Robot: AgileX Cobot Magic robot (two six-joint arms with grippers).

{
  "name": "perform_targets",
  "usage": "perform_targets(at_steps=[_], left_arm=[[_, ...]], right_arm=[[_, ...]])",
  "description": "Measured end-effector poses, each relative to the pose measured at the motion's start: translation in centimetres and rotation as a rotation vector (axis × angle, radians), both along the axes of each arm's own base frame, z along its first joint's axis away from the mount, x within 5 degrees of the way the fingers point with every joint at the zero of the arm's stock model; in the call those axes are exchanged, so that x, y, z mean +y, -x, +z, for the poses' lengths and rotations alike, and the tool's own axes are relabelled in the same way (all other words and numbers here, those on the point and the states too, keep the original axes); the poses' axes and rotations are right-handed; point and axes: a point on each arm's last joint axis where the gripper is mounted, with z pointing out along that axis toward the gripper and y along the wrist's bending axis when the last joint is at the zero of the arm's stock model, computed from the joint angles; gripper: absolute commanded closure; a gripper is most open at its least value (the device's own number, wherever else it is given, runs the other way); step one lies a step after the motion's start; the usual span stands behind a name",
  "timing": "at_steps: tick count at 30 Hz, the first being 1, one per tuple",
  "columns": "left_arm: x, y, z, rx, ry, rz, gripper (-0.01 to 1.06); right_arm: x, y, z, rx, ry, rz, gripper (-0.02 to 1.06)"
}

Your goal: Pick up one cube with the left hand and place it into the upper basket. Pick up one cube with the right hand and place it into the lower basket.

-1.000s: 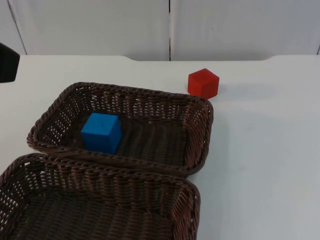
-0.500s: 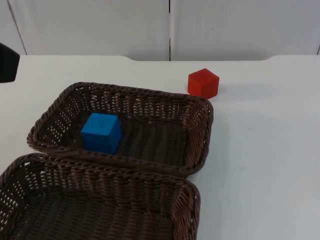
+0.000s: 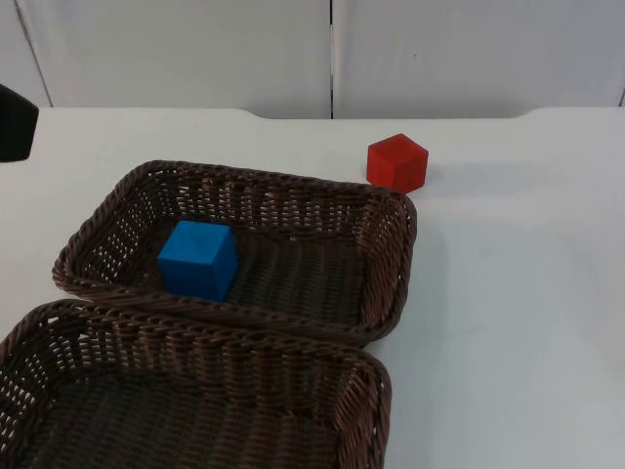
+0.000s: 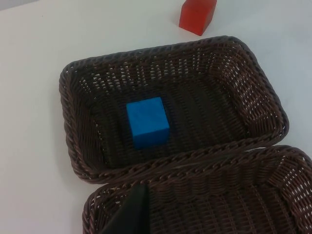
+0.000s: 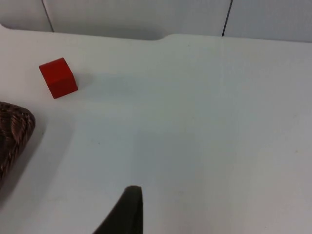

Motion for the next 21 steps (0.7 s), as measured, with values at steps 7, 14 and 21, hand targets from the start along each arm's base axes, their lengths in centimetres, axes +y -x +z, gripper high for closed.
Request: perform_targets(at_steps=[7, 14, 21], left_arm=[[0.0, 0.0, 0.0, 0.001, 0.000, 0.000, 0.00], [0.0, 0.0, 0.0, 0.002, -0.001, -0.001, 0.00], [0.0, 0.0, 0.0, 0.002, -0.001, -0.001, 0.00]], right_arm=[[0.5, -4.1, -0.7, 0.088, 0.016, 0.006, 0.00], [0.9, -7.0, -1.9, 0.146, 0.032, 0.015, 0.00], [1.3, -10.6, -4.8, 0.223, 0.047, 0.025, 0.00]])
